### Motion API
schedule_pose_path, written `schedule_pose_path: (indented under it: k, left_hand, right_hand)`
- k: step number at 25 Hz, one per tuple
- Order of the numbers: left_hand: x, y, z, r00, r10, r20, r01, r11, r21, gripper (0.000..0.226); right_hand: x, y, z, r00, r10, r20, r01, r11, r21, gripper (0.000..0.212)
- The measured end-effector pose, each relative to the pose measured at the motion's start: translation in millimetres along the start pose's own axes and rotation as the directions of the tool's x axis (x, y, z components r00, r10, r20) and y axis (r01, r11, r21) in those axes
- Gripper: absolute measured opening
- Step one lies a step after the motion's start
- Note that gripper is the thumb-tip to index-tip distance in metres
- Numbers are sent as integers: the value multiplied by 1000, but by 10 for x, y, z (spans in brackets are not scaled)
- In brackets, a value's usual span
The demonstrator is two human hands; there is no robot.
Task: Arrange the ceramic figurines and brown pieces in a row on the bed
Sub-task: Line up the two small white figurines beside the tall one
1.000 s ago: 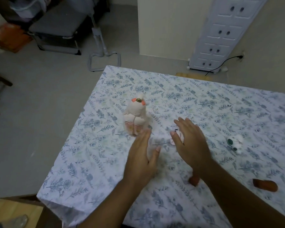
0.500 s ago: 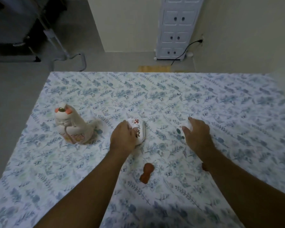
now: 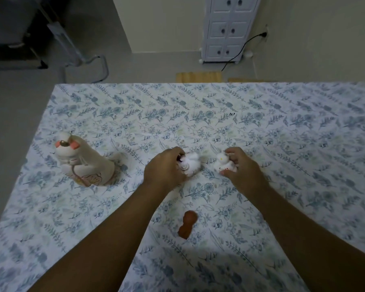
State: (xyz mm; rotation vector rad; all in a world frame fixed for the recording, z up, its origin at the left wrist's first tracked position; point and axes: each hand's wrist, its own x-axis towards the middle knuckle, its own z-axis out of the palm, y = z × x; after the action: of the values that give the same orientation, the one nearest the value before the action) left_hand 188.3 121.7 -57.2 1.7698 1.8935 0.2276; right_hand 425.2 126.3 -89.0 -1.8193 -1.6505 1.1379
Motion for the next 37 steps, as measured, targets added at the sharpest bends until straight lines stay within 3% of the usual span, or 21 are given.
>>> schedule_pose_path:
  k: [2,4,9,21,24,27,30,33,35,37]
  left_hand:
    - [30,-29,-72,994,106,-21,-98,964,246,38]
    - [53,-66,-93,992,124,-6,-113,926,361,35]
    - [96,-97,-103,995,90,34,-96,930,354,37]
    - [156,-104,-196,986,105,129,-147,913,381,43]
    - [96,-68,-189,981,163,108,-194,884,425,54]
    - [-189,-29,-173,974,219,-56,-200,950,239,74]
    - [-646,32,-4,938,248,-243,-248,968,29,61]
    - [-982,47,292,993,84,-86,-96,985,-144,54]
    - [-1092,15,490,996,-12,84,24,989,-145,46]
    - [-1168,-5,642,982,-29,186,47,995,-92,37]
  right_hand:
    - [61,-108,99,996,-89,20,90,995,-43,65]
    - [108,-137,186,986,-166,19,168,977,-128,59]
    - [67,-47,264,989,-145,39,150,977,-154,35]
    - [-31,-60,155,983,-159,87,169,978,-120,26]
    - [-67,-54,159,987,-138,84,147,983,-112,38]
    - [-147,-30,123,990,-115,81,124,984,-127,62]
    - [-357,64,25,991,-128,42,133,979,-156,59]
    - [-657,221,-118,995,-79,-55,62,961,-271,53]
    - [-895,388,-205,979,-65,-195,-15,923,-386,48]
    - [-1112,589,-292,957,-38,-288,-105,878,-466,49]
